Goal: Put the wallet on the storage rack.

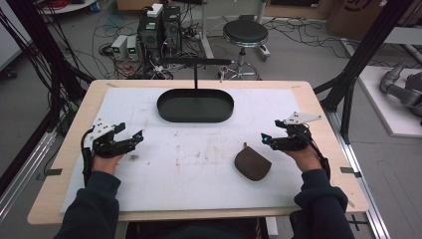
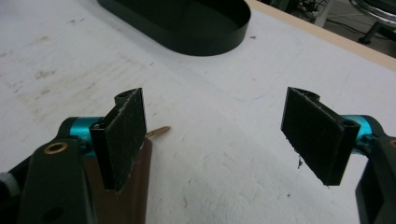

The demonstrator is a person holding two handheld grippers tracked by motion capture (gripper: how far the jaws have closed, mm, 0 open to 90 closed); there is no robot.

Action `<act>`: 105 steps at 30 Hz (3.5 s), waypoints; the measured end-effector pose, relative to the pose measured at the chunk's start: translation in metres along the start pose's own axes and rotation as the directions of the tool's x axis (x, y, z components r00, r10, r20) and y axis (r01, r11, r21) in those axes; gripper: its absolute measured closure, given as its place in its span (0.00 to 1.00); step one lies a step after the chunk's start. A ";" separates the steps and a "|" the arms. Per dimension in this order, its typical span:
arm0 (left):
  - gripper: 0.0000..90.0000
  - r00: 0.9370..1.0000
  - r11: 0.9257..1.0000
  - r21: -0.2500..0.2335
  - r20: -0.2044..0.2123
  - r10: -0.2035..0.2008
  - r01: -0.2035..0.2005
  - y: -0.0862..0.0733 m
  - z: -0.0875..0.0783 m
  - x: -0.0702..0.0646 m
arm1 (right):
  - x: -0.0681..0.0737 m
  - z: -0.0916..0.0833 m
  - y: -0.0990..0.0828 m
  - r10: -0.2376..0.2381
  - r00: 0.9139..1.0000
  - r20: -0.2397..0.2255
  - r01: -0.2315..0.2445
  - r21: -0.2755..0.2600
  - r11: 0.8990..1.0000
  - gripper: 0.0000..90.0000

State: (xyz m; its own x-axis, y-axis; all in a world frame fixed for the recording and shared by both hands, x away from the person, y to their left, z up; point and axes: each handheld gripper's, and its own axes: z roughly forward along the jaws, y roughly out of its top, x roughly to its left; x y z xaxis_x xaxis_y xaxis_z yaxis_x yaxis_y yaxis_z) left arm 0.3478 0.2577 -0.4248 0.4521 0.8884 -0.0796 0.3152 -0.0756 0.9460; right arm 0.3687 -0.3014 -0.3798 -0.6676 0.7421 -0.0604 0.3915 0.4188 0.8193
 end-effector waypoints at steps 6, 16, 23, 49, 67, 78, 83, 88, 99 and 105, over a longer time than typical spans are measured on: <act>0.26 1.000 1.000 0.010 0.003 0.018 -0.018 0.001 0.003 -0.002 | 0.007 0.007 -0.012 -0.012 0.998 -0.062 0.014 0.040 0.999 0.24; 0.26 0.999 0.999 0.015 0.008 0.036 -0.036 0.003 0.005 -0.008 | 0.024 0.021 -0.018 -0.016 0.985 -0.174 0.034 0.101 0.994 0.24; 0.27 0.999 0.999 0.025 0.011 0.036 -0.036 0.002 0.007 -0.007 | 0.027 0.039 -0.030 0.063 0.964 -0.260 -0.003 0.224 0.975 0.23; 0.28 0.999 0.999 0.021 0.007 0.049 -0.049 0.003 0.006 -0.010 | 0.026 0.049 -0.037 0.183 0.890 -0.417 -0.050 0.311 0.949 0.22; 0.29 0.999 0.998 0.025 0.010 0.054 -0.054 0.003 0.006 -0.010 | 0.031 0.025 -0.006 -0.007 0.957 -0.289 0.049 0.138 0.989 0.73; 0.29 0.998 0.998 0.028 0.012 0.057 -0.058 0.003 0.006 -0.012 | 0.025 0.015 0.001 -0.141 0.990 0.029 0.138 0.082 0.987 0.76; 0.29 0.998 0.998 0.027 0.010 0.057 -0.058 0.003 0.006 -0.012 | 0.031 0.018 0.001 -0.141 0.982 -0.125 0.142 0.002 0.990 0.66; 0.29 0.998 0.998 0.029 0.011 0.057 -0.058 0.003 0.006 -0.012 | 0.028 0.020 -0.002 -0.102 0.987 -0.122 0.101 -0.009 0.995 0.56; 0.29 0.998 0.998 0.028 0.011 0.055 -0.056 0.003 0.006 -0.011 | 0.027 0.021 -0.003 -0.106 0.988 -0.108 0.108 0.006 0.994 0.53; 0.29 0.998 0.998 0.029 0.010 0.057 -0.058 0.003 0.006 -0.011 | 0.026 0.029 -0.006 -0.095 0.989 -0.115 0.102 0.059 0.993 0.53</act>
State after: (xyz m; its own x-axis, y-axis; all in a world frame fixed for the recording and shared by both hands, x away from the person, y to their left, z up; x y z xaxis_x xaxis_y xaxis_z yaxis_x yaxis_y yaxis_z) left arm 0.3486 0.2455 -0.4230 0.4777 0.8780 -0.0285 0.3126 -0.1396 0.9396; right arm 0.3668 -0.2692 -0.4028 -0.7699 0.6341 -0.0719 0.3580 0.5225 0.7739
